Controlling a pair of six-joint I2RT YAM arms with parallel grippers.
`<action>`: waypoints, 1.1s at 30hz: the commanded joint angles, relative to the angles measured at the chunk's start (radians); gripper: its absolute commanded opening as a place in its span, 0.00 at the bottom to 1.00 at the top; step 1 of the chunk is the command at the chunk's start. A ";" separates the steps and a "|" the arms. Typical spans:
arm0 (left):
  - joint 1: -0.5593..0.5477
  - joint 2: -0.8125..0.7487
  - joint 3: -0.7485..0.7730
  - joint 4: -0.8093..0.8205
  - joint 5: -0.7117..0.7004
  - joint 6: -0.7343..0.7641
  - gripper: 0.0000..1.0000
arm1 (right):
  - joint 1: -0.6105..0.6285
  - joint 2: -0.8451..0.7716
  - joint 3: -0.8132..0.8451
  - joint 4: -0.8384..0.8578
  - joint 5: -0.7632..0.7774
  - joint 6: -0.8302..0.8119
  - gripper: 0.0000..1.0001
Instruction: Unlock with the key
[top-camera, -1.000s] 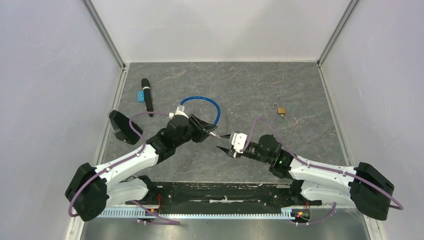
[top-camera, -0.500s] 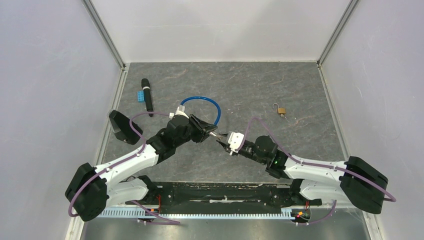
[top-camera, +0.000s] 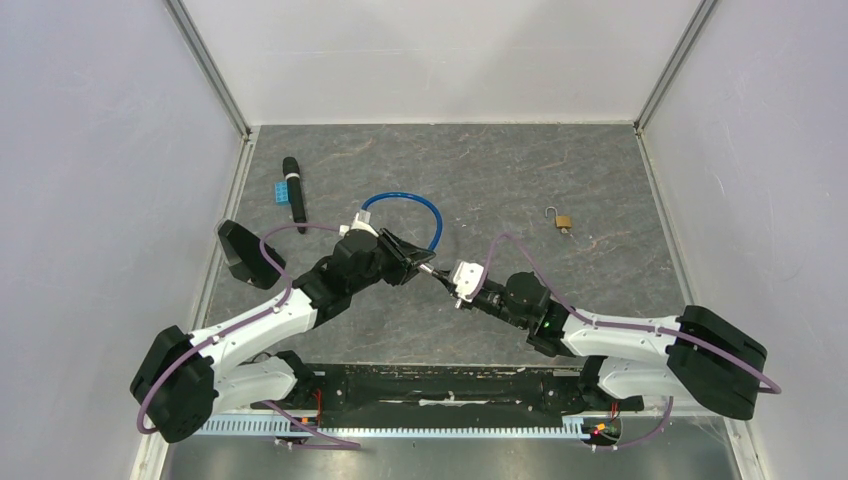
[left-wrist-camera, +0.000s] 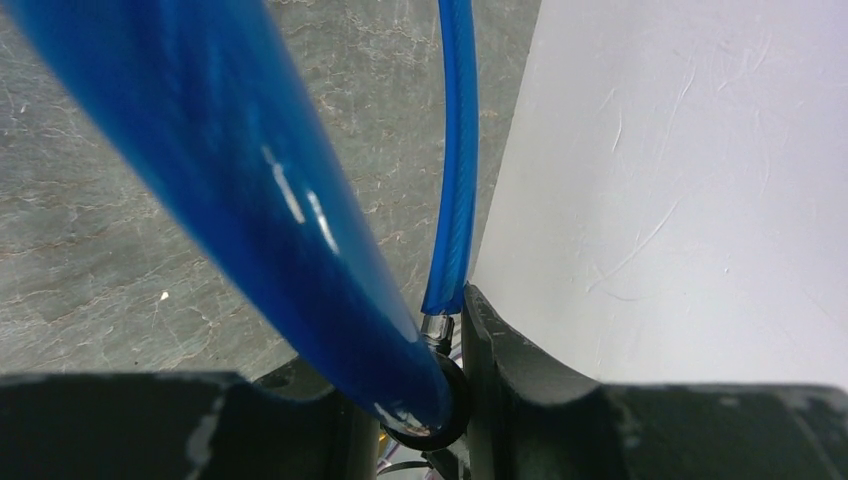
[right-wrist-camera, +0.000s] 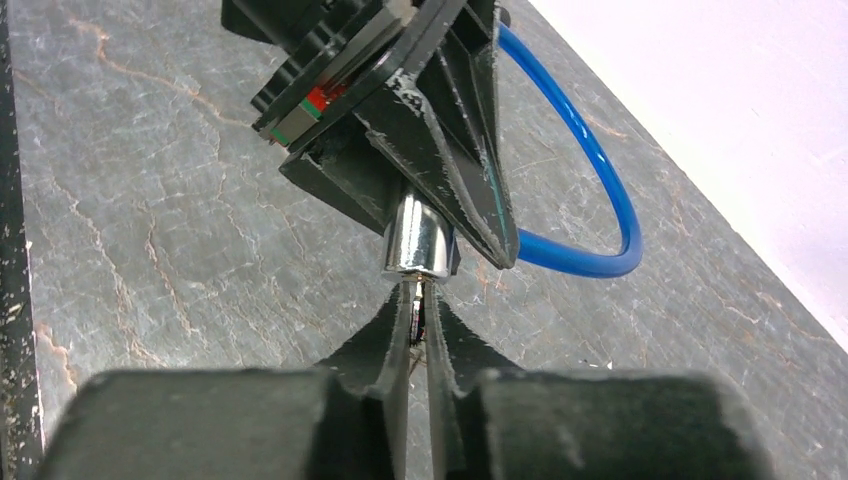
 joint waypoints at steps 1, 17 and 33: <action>0.001 -0.016 0.038 0.151 0.024 0.001 0.02 | 0.008 0.015 -0.014 0.092 0.017 0.088 0.04; 0.002 -0.112 -0.063 0.458 0.034 0.158 0.02 | -0.207 0.060 -0.003 0.282 -0.400 0.830 0.00; 0.002 -0.111 -0.104 0.742 0.129 0.262 0.02 | -0.332 0.363 0.009 0.915 -0.622 1.594 0.00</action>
